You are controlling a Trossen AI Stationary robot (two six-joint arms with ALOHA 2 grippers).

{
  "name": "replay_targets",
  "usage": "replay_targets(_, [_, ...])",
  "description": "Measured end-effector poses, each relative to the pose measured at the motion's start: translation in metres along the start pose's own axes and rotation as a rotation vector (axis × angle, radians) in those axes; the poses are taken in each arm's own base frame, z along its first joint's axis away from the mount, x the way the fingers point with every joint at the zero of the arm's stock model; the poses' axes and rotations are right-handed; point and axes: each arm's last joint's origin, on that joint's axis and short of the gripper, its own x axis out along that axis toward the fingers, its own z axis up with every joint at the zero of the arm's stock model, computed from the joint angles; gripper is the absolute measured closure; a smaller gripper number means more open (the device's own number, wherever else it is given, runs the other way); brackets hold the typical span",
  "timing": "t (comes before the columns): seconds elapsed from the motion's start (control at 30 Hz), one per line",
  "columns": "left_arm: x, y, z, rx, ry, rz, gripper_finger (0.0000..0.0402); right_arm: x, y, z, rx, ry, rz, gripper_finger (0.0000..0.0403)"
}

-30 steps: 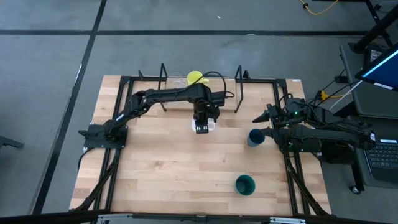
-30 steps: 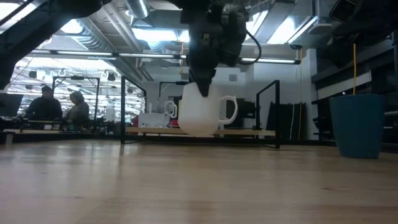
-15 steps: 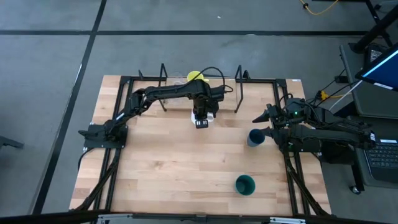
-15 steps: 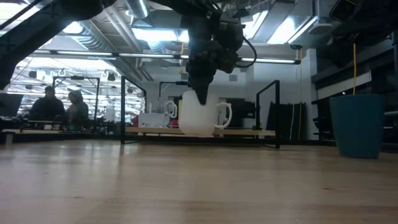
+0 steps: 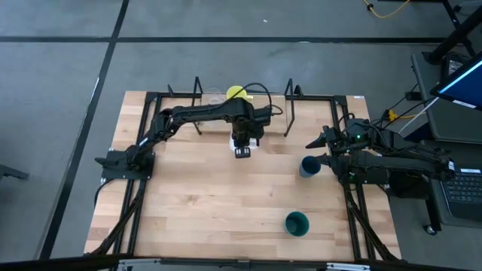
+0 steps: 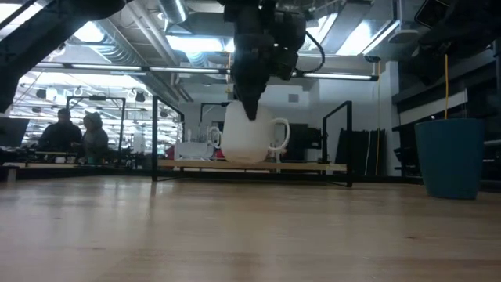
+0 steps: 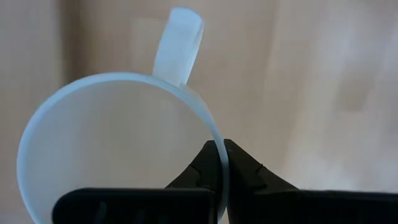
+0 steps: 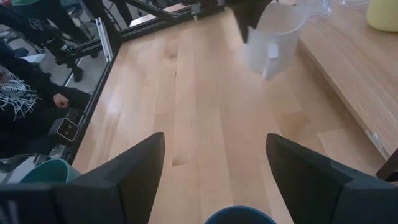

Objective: Stack small to large cups/mugs on shelf
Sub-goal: Put the white mug on the shelf

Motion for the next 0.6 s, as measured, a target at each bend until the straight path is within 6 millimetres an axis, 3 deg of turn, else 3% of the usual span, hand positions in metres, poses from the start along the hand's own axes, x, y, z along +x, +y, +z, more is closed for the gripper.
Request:
replay_targets(0.17, [-0.014,0.016,-0.002,-0.022,-0.052,0.108,0.0401,0.000,0.000,0.000,0.001,0.000,0.000,0.0121])
replay_targets(0.43, [-0.012,0.051,-0.003,-0.068,-0.055,0.145,0.0401,0.000,0.000,0.000,0.007,0.000,-0.001,0.0121])
replay_targets(0.6, [-0.016,0.062,-0.002,-0.078,-0.099,0.156,0.0401,0.000,0.000,0.000,0.007,0.000,-0.001,0.0121])
